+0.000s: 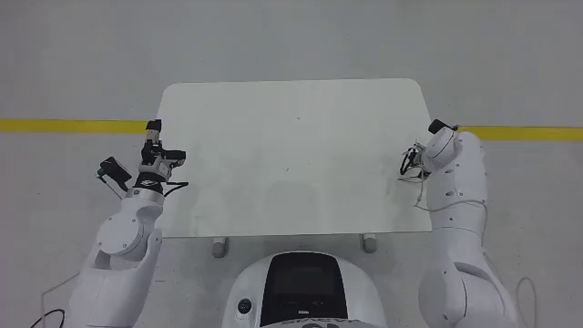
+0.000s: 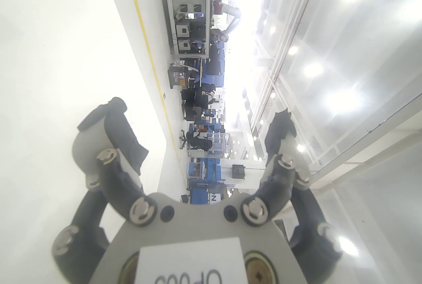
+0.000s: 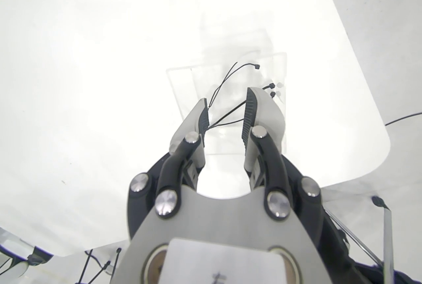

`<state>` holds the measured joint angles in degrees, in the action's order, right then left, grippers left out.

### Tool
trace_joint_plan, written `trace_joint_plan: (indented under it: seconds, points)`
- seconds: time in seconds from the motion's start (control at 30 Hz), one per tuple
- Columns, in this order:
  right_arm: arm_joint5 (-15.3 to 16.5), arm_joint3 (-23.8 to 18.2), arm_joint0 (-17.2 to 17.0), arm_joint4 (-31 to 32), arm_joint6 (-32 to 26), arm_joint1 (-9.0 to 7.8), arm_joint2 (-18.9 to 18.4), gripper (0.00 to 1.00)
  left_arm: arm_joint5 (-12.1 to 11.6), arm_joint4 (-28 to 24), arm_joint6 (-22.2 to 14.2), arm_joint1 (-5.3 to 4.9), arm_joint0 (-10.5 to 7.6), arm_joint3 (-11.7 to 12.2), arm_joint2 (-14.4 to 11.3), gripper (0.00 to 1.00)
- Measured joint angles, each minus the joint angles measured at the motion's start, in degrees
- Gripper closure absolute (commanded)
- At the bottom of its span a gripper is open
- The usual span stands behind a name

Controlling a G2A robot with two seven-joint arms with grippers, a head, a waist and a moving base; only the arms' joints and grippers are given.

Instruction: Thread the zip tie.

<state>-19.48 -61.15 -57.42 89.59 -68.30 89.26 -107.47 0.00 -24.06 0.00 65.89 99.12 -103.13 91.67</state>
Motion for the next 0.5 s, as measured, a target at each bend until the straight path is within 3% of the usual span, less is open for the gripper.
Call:
trace_joint_plan:
  seconds: [0.5]
  points:
    - [0.0,5.16,1.95,0.37,4.21,0.64,-1.16,0.8,0.0,0.0,0.0,0.0,0.0,0.0,0.0,0.0]
